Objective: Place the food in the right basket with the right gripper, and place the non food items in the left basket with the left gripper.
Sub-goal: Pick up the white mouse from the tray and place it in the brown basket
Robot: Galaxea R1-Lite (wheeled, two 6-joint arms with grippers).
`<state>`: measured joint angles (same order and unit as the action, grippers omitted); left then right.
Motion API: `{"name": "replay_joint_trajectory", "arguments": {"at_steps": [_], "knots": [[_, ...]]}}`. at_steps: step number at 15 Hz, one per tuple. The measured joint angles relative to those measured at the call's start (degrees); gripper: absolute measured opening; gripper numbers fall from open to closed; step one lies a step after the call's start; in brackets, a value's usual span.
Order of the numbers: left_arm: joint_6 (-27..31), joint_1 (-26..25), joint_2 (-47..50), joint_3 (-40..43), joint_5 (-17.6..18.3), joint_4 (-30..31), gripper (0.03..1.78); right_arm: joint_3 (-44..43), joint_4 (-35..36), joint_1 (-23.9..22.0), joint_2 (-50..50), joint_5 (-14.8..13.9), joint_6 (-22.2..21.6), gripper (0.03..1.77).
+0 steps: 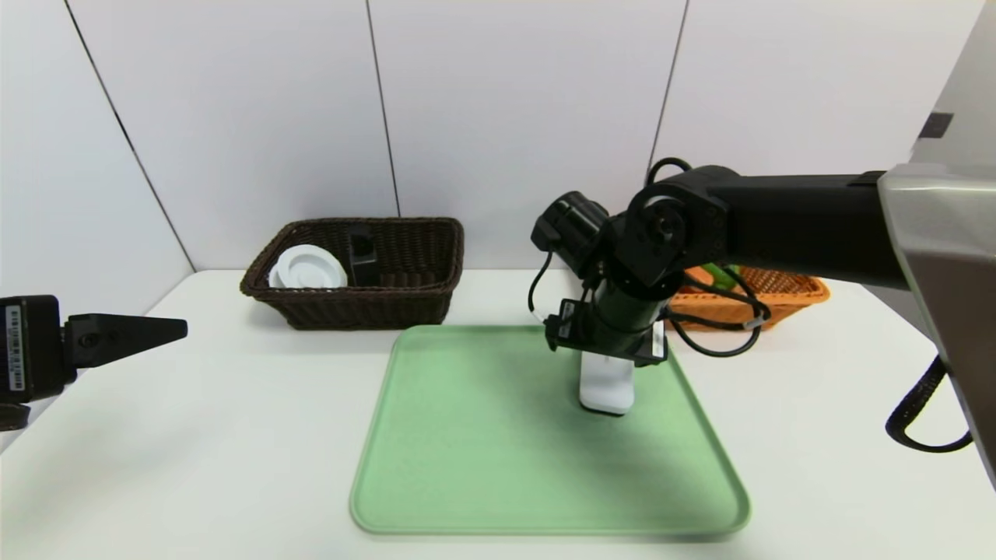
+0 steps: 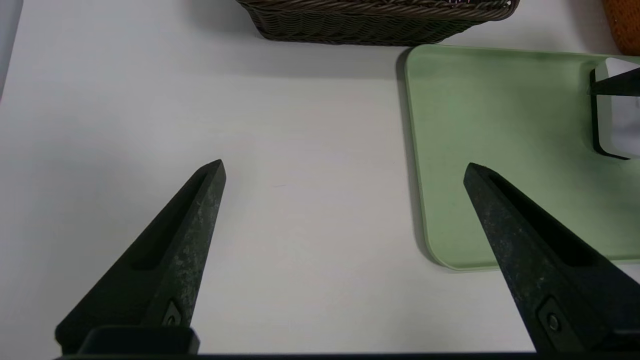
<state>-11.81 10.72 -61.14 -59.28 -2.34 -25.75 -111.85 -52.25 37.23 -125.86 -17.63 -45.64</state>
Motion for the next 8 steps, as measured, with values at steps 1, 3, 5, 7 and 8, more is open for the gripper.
{"name": "replay_joint_trajectory", "arguments": {"at_steps": [1,3,5,7,8], "knots": [[0.0,0.0,-0.2,0.0,0.1,0.1,1.69,0.0,-0.8,0.0,0.2,-0.1,0.0,1.71],[0.0,0.0,-0.6,0.0,0.3,0.1,1.69,0.0,-1.2,-0.4,0.5,-1.5,0.0,1.71],[0.0,0.0,-1.0,0.0,0.5,0.2,1.69,0.0,-1.4,-0.7,0.3,-1.7,0.0,1.71],[0.0,0.0,-1.2,0.0,0.4,0.1,1.69,0.0,-1.2,-1.1,-0.4,-1.7,-0.2,1.71],[0.0,0.0,-1.3,0.0,0.5,0.1,1.69,0.0,-1.1,-1.3,-0.7,-1.7,-0.3,1.71]]}}
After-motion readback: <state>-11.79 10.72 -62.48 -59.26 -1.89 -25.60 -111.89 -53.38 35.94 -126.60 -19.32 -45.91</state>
